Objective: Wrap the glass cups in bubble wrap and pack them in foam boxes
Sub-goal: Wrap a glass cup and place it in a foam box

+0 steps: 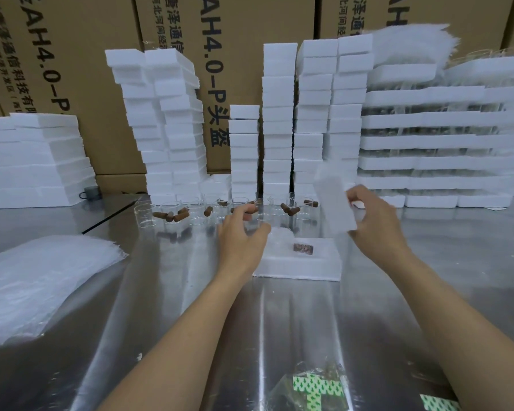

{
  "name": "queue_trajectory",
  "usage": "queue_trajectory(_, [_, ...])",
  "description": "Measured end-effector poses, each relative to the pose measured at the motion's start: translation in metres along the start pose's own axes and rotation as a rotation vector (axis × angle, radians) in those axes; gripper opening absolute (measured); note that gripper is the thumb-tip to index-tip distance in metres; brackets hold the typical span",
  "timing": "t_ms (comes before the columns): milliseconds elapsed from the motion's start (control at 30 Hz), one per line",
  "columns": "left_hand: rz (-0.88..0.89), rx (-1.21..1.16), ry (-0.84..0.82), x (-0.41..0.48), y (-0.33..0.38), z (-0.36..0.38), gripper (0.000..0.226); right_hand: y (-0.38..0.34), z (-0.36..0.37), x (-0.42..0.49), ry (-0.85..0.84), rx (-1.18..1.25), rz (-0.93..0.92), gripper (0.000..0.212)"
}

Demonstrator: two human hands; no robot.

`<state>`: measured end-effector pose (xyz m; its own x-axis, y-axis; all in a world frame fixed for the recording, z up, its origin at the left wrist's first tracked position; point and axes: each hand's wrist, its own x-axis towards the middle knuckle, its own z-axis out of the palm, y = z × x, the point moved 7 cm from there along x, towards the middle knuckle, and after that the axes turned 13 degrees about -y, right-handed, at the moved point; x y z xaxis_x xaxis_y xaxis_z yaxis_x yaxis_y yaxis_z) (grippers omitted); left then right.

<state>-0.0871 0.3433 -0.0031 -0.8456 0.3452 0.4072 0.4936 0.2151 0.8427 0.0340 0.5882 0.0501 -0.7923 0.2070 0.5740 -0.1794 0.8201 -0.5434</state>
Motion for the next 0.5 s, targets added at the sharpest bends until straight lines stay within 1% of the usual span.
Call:
queue_trajectory(33, [0.021,-0.014,-0.019,-0.002,0.003,0.001,0.048,-0.012,0.0,0.001,-0.013,0.265,-0.061,0.032])
queue_trajectory(67, [0.05,-0.045,-0.046,-0.004,0.007,0.003,0.055,-0.021,0.004,0.002,-0.053,0.568,-0.083,0.034])
queue_trajectory(100, [0.084,-0.091,-0.08,-0.005,0.011,0.006,0.06,-0.025,0.013,0.001,-0.11,0.876,-0.062,0.035])
queue_trajectory(133, [0.116,-0.144,-0.117,-0.006,0.014,0.01,0.066,-0.029,0.024,0.0,-0.186,1.15,0.002,0.036])
queue_trajectory(167, [0.143,-0.195,-0.149,-0.007,0.018,0.013,0.07,-0.032,0.037,-0.003,-0.262,1.353,0.083,0.034])
queue_trajectory(200, [0.164,-0.238,-0.172,-0.008,0.022,0.015,0.073,-0.034,0.048,-0.007,-0.33,1.475,0.157,0.03])
queue_trajectory(233, [0.176,-0.275,-0.181,-0.008,0.025,0.016,0.076,-0.037,0.057,-0.011,-0.388,1.536,0.217,0.025])
queue_trajectory(300, [0.18,-0.354,-0.161,-0.008,0.027,0.014,0.076,-0.039,0.071,-0.019,-0.471,1.553,0.286,0.022])
queue_trajectory(400, [0.168,-0.459,-0.136,-0.005,0.025,0.008,0.068,-0.037,0.078,-0.021,-0.512,1.5,0.324,0.026])
queue_trajectory(500, [0.114,-0.428,-0.169,-0.004,0.021,0.006,0.075,-0.032,0.074,-0.02,-0.504,1.512,0.338,0.038])
